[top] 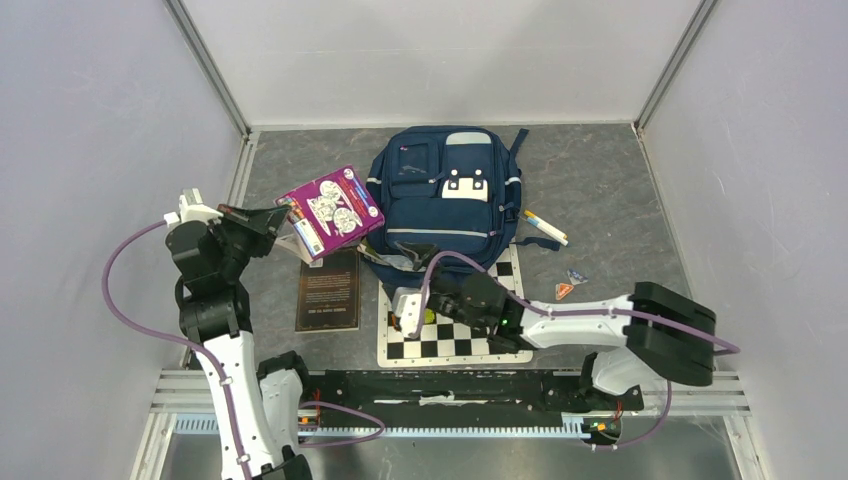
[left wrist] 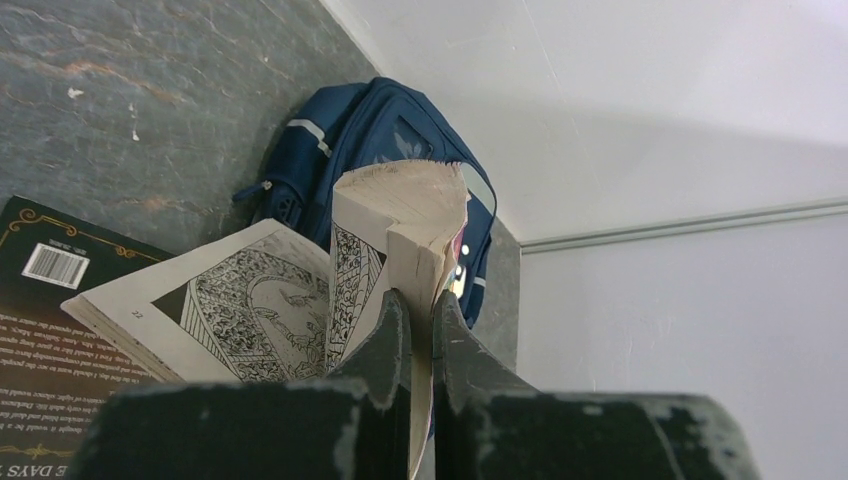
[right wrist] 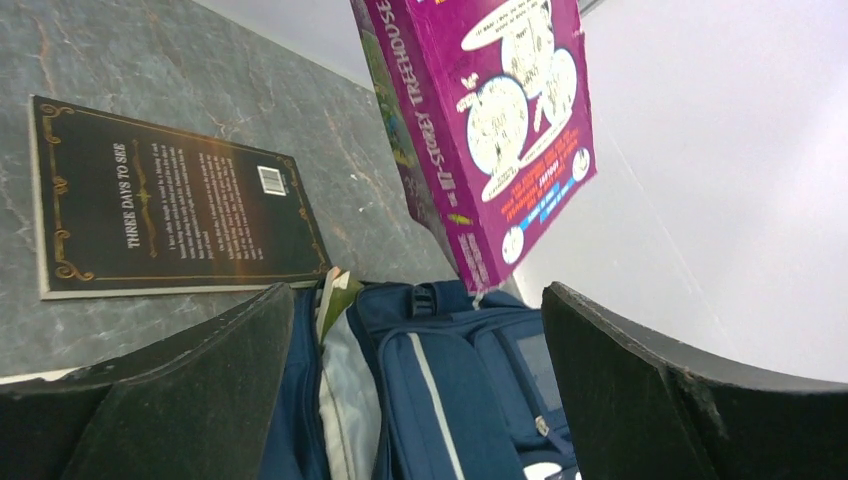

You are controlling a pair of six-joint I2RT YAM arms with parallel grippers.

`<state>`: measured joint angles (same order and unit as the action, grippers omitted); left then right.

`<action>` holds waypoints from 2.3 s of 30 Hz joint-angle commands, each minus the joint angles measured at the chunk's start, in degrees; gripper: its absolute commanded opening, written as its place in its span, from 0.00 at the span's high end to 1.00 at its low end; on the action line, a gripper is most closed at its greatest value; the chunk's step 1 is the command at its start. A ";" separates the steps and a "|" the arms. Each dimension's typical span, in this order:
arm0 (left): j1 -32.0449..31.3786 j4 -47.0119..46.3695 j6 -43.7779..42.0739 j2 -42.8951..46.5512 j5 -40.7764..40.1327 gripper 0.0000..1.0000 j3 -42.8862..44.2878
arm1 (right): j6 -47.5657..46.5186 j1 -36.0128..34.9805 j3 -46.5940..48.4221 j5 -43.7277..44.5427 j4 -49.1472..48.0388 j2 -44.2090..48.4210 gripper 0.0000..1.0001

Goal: Pack the student bag
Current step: Pick up the book from the center of the board.

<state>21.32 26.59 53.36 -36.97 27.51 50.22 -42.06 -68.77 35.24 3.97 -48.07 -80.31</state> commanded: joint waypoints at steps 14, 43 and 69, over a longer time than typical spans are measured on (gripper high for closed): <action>-3.39 -6.81 9.41 2.03 5.89 0.98 1.77 | -18.99 -2.42 26.01 10.74 -0.84 -23.38 0.02; -6.46 -3.65 3.28 4.29 7.90 0.00 -4.27 | -21.59 -4.51 10.22 38.51 -20.91 -10.94 1.00; -25.30 -15.28 11.13 5.22 -1.93 0.00 -9.57 | -20.95 -6.99 17.97 37.82 -9.10 -16.52 1.00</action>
<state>-3.68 15.62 61.89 -33.28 26.50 38.94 -63.99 -75.40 49.71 42.33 -54.48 -96.62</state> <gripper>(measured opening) 0.994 0.318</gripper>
